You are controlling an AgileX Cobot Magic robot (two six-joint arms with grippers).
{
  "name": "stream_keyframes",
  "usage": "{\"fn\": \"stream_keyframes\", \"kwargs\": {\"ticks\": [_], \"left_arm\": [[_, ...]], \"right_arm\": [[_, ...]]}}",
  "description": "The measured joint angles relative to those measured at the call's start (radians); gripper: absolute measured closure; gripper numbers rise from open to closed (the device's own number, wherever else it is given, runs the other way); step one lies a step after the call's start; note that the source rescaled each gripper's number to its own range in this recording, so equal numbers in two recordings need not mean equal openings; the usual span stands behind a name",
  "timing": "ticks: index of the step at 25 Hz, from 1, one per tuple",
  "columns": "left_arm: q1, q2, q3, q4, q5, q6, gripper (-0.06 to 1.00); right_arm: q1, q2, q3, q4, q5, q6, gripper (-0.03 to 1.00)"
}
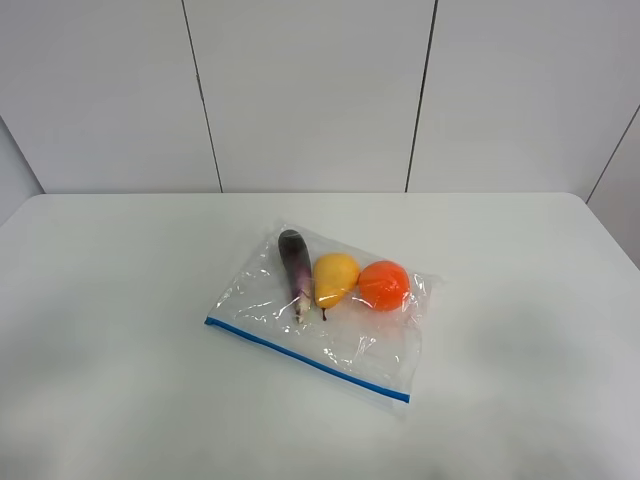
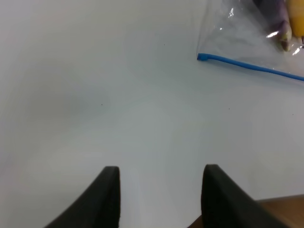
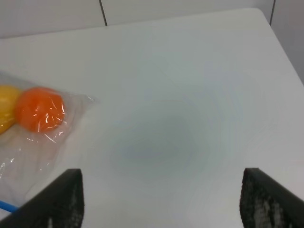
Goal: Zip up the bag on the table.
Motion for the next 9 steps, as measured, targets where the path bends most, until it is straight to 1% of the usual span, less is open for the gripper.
{"fn": "stream_keyframes", "kwargs": {"ticks": [9], "left_arm": [[0.0,0.0,0.0,0.0,0.0,0.0,0.02]], "right_arm": [[0.0,0.0,0.0,-0.002,0.001,0.005,0.03]]}}
